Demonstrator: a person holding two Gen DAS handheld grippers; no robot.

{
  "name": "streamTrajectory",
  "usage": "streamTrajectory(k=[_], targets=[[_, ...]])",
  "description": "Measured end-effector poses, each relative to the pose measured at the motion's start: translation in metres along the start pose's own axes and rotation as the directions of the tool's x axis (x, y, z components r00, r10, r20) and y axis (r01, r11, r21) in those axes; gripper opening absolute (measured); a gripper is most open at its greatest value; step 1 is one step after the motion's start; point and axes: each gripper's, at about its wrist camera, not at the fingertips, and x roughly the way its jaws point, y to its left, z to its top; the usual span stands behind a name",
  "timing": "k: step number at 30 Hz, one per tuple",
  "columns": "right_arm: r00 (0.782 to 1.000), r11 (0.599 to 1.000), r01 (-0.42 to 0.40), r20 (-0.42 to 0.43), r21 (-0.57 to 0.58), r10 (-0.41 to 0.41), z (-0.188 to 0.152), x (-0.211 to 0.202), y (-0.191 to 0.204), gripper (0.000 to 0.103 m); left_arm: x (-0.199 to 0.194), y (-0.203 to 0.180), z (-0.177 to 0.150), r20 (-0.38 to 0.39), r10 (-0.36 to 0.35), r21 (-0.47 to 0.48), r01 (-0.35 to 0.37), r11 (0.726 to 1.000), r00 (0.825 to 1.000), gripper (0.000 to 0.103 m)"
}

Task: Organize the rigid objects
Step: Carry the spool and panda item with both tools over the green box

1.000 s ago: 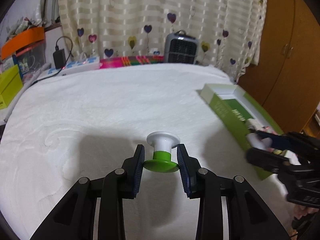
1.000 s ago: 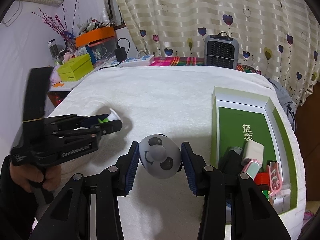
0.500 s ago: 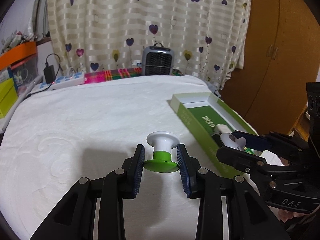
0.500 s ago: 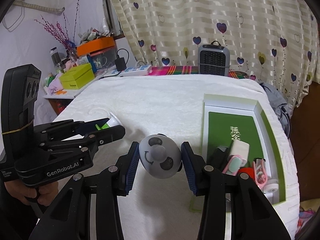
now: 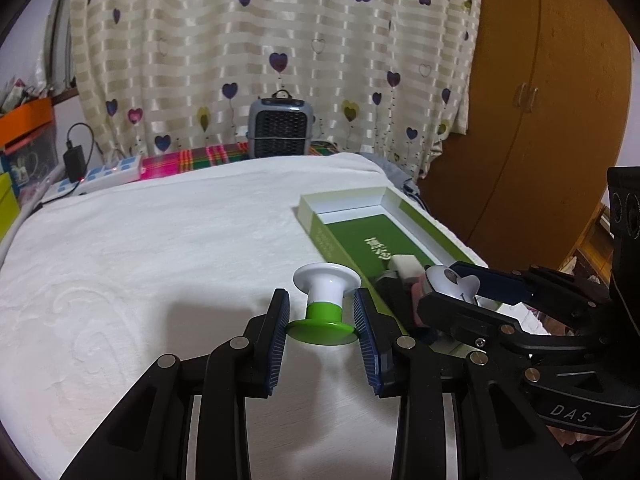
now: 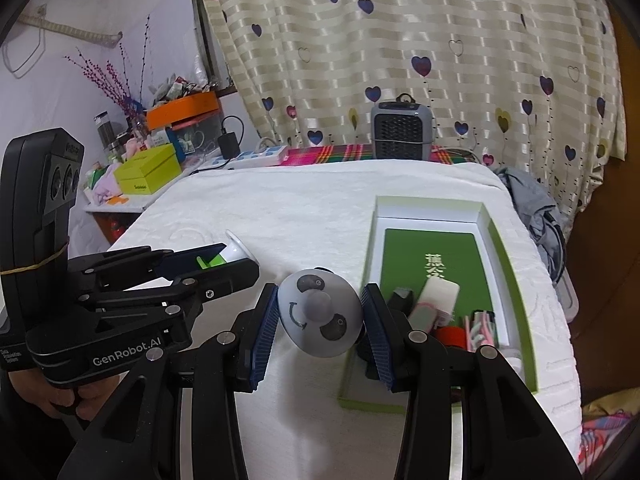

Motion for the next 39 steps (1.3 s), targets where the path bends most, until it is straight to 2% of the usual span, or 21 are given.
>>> streamTrajectory(k=[20, 39], targets=[[0.998, 0.996, 0.064, -0.005, 0.069, -0.064, -0.005, -0.003, -0.051, 0.044, 0.039, -0.041, 0.013, -0.037, -0.069, 0.043, 0.071, 0.997, 0.997, 0.032], [0.994, 0.989, 0.105, -0.043, 0.105, -0.101, -0.006, 0.013, -0.083, 0.044, 0.075, -0.049, 0.017, -0.085, -0.101, 0.047, 0.105, 0.993, 0.991, 0.032]])
